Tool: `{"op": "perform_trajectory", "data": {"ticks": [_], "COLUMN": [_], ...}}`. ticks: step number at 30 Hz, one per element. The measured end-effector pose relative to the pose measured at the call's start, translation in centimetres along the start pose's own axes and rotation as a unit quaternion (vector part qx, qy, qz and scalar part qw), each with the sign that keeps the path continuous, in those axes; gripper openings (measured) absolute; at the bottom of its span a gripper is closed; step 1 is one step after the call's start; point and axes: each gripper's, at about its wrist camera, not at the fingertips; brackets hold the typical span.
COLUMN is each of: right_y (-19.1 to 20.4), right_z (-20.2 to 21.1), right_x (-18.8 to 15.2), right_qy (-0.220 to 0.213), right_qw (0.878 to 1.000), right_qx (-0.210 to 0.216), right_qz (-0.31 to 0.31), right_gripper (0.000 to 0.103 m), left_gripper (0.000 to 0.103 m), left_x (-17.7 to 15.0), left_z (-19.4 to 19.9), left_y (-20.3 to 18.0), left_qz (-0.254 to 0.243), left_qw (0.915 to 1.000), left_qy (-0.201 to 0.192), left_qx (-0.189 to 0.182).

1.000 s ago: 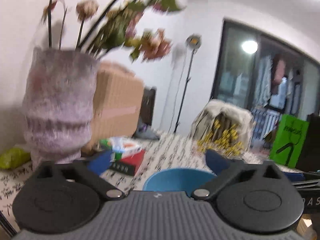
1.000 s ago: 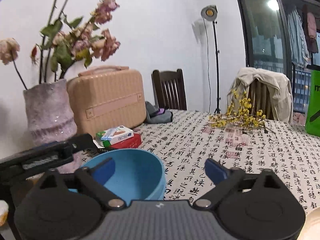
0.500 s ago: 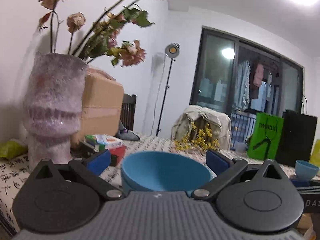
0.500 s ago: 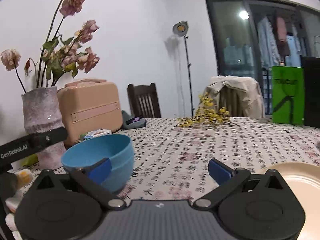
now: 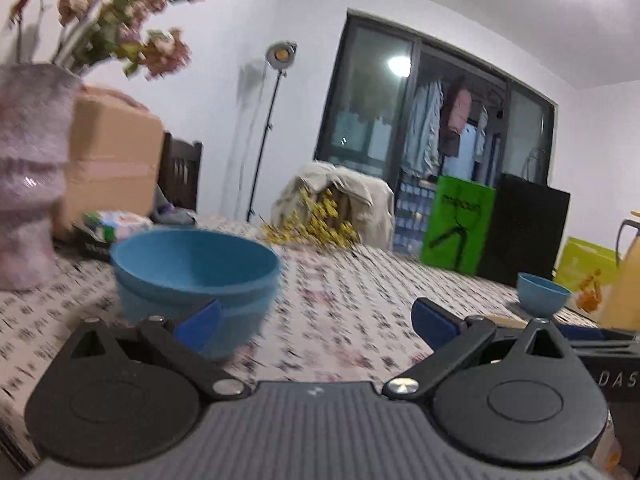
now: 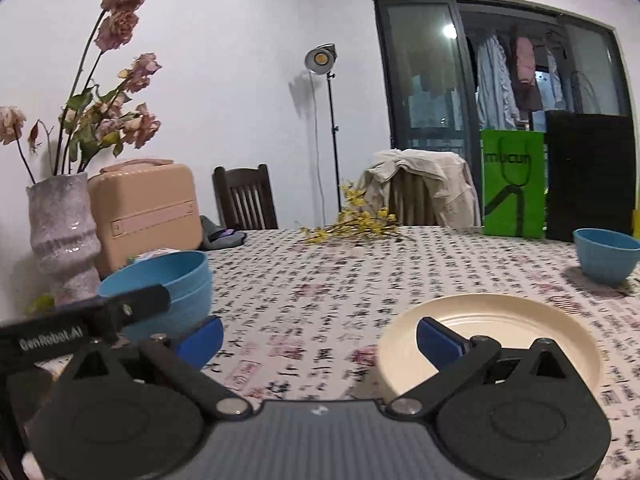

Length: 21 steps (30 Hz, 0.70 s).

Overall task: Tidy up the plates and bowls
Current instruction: 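Pull both open tools back from the stacked blue bowls, then move both open tools past the plate stack toward the last blue bowl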

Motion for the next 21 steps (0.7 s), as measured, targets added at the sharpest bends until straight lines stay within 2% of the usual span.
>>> {"op": "perform_trajectory", "data": {"ticks": [6, 9, 14, 21], "right_y": [-2.8, -4.2, -6.5, -9.0], "right_z": [0.7, 0.5, -0.3, -1.6], "right_x": [-0.2, 0.1, 1.6, 1.7], "right_qy": [0.004, 0.003, -0.023, -0.004], "right_qw": [1.000, 1.000, 0.998, 0.997], "right_qx": [-0.011, -0.012, -0.029, -0.047], "right_qz": [-0.015, -0.025, -0.041, -0.055], "right_gripper": [0.103, 0.103, 0.103, 0.103], "left_gripper": [0.103, 0.103, 0.103, 0.103], "left_x": [-0.9, -0.8, 0.0, -0.1], "left_z": [-1.3, -1.9, -4.0, -7.2], "left_y": [-2.5, -3.8, -5.4, -6.8], "left_qz": [0.002, -0.009, -0.020, -0.007], "left_qw": [0.9992, 0.9991, 0.9987, 0.9956], "left_qy": [0.039, 0.039, 0.044, 0.086], "left_qx": [-0.011, -0.011, -0.015, -0.036]}}
Point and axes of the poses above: each gripper's, at about its wrist camera, not at the fingertips, and z roughly against the way its jaws point, y to its left, x to its top, and after that the axes turned 4 degrees about y, right-handed
